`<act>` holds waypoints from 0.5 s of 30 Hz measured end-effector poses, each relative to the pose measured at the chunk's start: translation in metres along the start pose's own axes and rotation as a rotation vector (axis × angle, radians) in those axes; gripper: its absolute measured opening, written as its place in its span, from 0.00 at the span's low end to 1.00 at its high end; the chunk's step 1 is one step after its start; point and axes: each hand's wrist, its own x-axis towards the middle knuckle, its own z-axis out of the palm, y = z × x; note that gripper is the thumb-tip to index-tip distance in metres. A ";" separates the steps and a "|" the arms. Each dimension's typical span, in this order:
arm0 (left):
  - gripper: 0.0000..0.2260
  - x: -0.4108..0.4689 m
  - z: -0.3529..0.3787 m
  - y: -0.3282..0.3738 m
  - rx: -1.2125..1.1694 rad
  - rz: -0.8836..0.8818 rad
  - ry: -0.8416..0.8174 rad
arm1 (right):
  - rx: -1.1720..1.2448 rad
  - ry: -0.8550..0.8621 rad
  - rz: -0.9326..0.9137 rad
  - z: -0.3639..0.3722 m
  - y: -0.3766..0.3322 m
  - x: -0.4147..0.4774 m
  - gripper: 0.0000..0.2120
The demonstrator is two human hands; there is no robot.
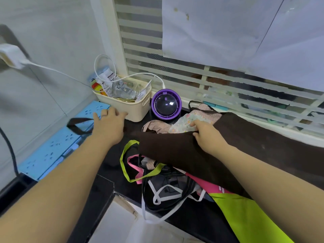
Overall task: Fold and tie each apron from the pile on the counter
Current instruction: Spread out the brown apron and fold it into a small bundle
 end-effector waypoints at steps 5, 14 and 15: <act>0.18 -0.019 0.032 0.032 -0.302 0.039 0.180 | 0.048 -0.055 -0.120 0.003 0.004 -0.014 0.24; 0.17 -0.068 0.060 0.127 -1.345 -0.263 -0.854 | -0.102 0.264 -0.016 0.023 0.079 -0.106 0.23; 0.18 -0.067 0.064 0.136 -1.427 -0.302 -0.847 | -0.123 0.260 0.044 0.026 0.088 -0.114 0.25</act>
